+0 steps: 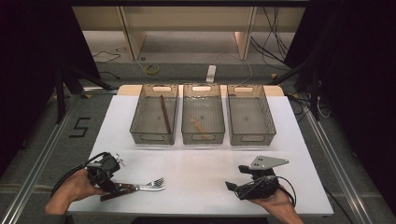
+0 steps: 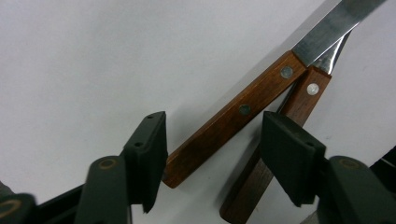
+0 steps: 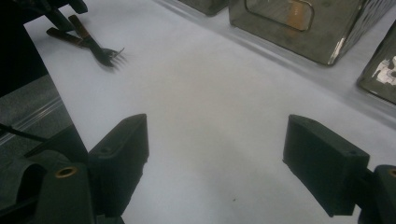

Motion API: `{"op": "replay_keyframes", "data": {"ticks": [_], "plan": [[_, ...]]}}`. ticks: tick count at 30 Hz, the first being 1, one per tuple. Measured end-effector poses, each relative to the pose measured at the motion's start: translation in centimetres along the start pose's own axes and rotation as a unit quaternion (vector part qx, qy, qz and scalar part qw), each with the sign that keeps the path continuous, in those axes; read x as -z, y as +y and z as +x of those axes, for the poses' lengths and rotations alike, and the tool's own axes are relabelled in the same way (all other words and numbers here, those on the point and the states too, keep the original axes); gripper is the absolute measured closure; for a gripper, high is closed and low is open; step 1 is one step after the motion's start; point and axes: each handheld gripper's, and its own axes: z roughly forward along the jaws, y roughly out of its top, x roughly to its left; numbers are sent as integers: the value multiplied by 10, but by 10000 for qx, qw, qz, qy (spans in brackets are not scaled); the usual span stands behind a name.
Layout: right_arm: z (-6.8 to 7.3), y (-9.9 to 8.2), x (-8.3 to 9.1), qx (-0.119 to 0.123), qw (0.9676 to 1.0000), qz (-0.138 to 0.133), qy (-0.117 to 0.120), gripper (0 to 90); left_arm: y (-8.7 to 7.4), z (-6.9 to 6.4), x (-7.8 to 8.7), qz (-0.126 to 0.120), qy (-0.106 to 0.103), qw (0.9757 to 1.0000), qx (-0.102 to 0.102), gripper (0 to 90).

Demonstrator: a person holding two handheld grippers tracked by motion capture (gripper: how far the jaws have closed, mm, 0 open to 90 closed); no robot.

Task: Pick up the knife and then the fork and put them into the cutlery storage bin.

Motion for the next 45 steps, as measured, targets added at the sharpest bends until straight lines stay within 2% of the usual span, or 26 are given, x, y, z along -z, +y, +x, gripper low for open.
{"op": "replay_keyframes", "data": {"ticks": [3,9,16,21,23,26,34,35,43,44,45], "plan": [[0,0,0,2,10000,7,7,231,4,0,-1,83,-69,9999,-127,469],[0,0,0,-2,10000,4,8,231,9,-2,-10,344,-77,9987,-371,492],[0,0,0,-3,10000,11,7,233,10,-7,-8,334,-61,9972,-672,555],[0,0,0,-1,10000,27,9,233,13,-12,-8,427,40,9945,-960,588],[0,0,0,0,10000,33,7,233,14,-13,-8,390,30,9945,-968,598],[0,0,-1,0,10000,39,9,234,16,-15,-7,383,61,9926,-1153,625],[0,0,-1,5,10000,54,11,235,17,-18,-8,258,40,9921,-1227,669],[0,0,-1,4,10000,64,14,234,18,-18,-7,299,56,9913,-1281,671],[0,0,-1,9,10000,90,22,234,20,-22,-7,245,103,9894,-1431,697],[0,0,-1,9,10000,90,21,234,20,-23,-8,206,88,9901,-1387,702],[0,0,-1,11,10000,90,21,234,21,-23,-7,231,96,9892,-1441,706]]}}
